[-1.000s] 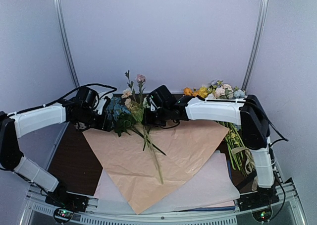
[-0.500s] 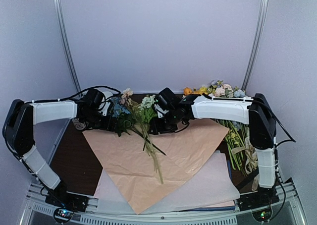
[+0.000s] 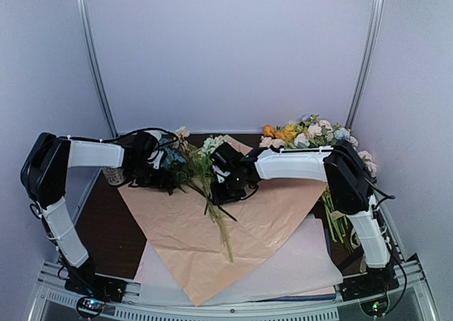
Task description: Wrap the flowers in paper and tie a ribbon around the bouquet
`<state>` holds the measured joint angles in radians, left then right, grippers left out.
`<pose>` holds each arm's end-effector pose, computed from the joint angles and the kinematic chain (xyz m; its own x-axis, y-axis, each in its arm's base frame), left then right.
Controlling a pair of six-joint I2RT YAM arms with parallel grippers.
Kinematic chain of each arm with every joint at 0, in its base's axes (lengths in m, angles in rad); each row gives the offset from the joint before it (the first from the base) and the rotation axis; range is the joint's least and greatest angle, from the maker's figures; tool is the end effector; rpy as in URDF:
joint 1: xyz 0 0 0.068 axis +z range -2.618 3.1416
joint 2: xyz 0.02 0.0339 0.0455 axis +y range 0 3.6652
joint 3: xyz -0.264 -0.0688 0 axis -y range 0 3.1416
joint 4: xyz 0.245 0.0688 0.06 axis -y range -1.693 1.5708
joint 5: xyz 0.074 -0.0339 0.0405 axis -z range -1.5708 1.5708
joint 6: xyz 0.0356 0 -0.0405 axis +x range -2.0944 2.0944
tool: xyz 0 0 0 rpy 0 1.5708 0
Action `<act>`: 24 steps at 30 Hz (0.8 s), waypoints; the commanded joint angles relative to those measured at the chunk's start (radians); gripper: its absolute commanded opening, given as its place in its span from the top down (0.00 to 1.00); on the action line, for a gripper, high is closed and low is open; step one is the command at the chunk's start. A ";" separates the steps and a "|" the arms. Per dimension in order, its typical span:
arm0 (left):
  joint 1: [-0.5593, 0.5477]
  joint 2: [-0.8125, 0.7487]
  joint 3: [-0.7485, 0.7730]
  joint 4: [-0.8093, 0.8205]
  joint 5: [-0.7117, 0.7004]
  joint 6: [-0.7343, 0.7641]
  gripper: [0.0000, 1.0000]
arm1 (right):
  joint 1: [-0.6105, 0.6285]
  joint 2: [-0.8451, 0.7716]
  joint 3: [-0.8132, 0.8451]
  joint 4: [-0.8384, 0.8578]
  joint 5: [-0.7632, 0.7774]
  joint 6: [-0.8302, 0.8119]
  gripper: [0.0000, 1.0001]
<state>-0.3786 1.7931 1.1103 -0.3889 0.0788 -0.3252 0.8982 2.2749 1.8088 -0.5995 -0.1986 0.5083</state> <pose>0.3321 -0.1351 0.1668 -0.9020 0.0160 -0.4315 0.1217 0.9682 -0.2184 0.2994 0.3872 0.1629 -0.8784 -0.3370 -0.3388 -0.4565 0.8014 0.3864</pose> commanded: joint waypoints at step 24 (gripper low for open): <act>0.005 0.062 -0.017 0.122 0.024 -0.009 0.24 | 0.013 -0.120 -0.154 0.348 0.130 0.397 1.00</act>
<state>-0.3786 1.8416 1.1034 -0.3096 0.0875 -0.3275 0.9005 2.1952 1.6852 -0.3603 -0.1406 0.8139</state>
